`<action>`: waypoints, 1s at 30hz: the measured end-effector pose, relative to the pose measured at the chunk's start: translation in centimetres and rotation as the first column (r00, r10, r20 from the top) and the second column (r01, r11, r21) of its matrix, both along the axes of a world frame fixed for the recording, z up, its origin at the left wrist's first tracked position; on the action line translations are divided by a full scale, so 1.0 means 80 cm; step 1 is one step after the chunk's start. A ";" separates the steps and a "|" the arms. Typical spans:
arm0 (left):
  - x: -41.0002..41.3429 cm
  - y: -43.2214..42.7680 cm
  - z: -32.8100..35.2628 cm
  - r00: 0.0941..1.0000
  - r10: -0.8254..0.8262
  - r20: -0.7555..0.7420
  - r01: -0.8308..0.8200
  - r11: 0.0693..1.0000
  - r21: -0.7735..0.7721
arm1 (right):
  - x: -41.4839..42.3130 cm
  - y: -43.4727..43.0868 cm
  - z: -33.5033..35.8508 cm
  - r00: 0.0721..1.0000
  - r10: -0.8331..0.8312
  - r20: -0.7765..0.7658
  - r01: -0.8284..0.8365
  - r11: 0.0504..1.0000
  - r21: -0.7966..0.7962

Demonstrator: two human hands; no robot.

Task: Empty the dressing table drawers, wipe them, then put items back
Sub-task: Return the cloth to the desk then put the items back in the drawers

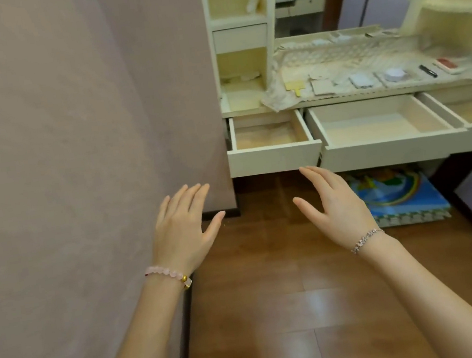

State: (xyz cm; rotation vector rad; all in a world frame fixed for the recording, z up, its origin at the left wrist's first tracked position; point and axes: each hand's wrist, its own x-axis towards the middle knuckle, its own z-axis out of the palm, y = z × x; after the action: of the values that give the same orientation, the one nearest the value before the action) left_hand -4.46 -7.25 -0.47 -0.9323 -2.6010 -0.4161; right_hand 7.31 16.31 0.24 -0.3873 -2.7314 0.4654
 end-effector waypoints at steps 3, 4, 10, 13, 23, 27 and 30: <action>-0.012 0.012 -0.007 0.998 -0.053 0.018 0.053 0.999 -0.009 | -0.001 0.005 -0.006 0.999 -0.039 -0.003 0.039 0.999 -0.016; -0.016 0.017 -0.009 0.997 -0.071 0.029 0.072 0.997 -0.012 | -0.002 0.008 -0.007 0.999 -0.051 -0.005 0.051 0.998 -0.023; -0.045 0.063 -0.026 0.987 -0.149 0.064 0.152 0.988 -0.040 | -0.014 0.039 -0.024 0.994 -0.105 0.010 0.105 0.993 -0.052; -0.063 0.091 -0.035 0.984 -0.158 0.078 0.162 0.986 -0.046 | -0.027 0.065 -0.037 0.992 -0.120 0.038 0.122 0.990 -0.068; -0.147 0.235 -0.064 0.976 -0.151 0.155 0.172 0.976 -0.133 | -0.111 0.205 -0.070 0.986 -0.129 0.110 0.142 0.983 -0.120; -0.177 0.287 -0.074 0.978 -0.121 0.169 0.145 0.980 -0.136 | -0.150 0.263 -0.076 0.985 -0.097 0.145 0.114 0.987 -0.112; -0.199 0.320 -0.077 0.977 -0.104 0.187 0.131 0.981 -0.143 | -0.176 0.300 -0.081 0.984 -0.084 0.155 0.103 0.988 -0.117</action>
State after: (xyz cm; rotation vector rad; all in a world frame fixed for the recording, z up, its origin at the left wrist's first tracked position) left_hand -20.39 18.32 -6.63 -1.1549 -2.7814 -0.3462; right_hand -6.76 40.34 -6.24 -0.6037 -2.8204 0.6060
